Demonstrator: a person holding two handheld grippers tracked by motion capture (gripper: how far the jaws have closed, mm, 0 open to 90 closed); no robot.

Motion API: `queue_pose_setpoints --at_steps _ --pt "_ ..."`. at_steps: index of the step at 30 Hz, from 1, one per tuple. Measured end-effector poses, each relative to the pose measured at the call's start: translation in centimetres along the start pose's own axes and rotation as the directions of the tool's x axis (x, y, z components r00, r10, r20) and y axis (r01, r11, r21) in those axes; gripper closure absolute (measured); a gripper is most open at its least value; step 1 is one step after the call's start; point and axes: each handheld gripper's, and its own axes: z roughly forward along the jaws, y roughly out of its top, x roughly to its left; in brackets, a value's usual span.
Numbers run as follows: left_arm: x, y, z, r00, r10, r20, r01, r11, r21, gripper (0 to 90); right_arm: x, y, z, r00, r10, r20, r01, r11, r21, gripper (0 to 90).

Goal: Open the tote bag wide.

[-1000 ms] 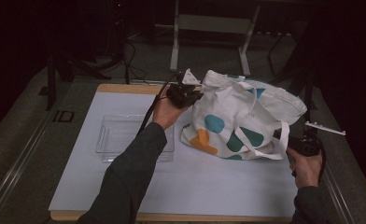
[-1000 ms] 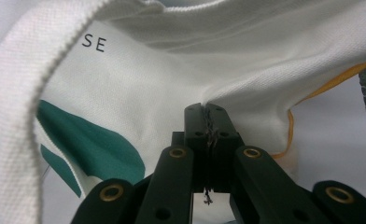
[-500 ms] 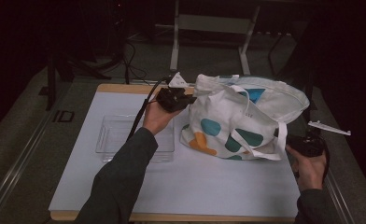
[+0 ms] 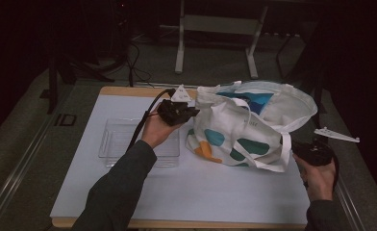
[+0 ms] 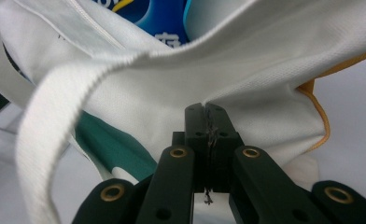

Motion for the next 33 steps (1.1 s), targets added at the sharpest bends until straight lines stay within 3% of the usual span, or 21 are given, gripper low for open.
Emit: queue_pose_setpoints --at_steps 10,13,21,28,33 --pt "-0.7 -1.3 1.0 0.9998 0.011 0.018 -0.012 0.9989 0.045 86.8 -0.3 -1.0 0.6 0.9996 -0.017 -0.020 0.018 0.999 0.049 88.0" --pt "-0.9 -1.7 1.3 0.9999 -0.004 0.016 0.003 0.9980 0.063 86.6 -0.2 -1.4 1.0 0.9994 -0.021 -0.027 0.023 0.997 0.070 86.8" --pt "-1.3 -1.9 1.2 0.9999 0.003 0.010 -0.004 0.9975 0.070 85.9 0.0 -1.8 1.5 0.9988 -0.042 -0.027 0.044 0.994 0.097 88.0" --pt "-2.2 -1.7 0.8 0.9993 0.023 -0.028 -0.021 0.9969 0.076 66.1 -0.2 -1.9 1.3 0.9991 -0.029 -0.031 0.032 0.997 0.077 88.6" --pt "-3.2 -1.9 -0.1 0.9986 0.016 -0.051 -0.013 0.9987 0.048 61.7 -0.3 -2.0 1.2 0.9991 -0.026 -0.032 0.029 0.996 0.079 88.6"
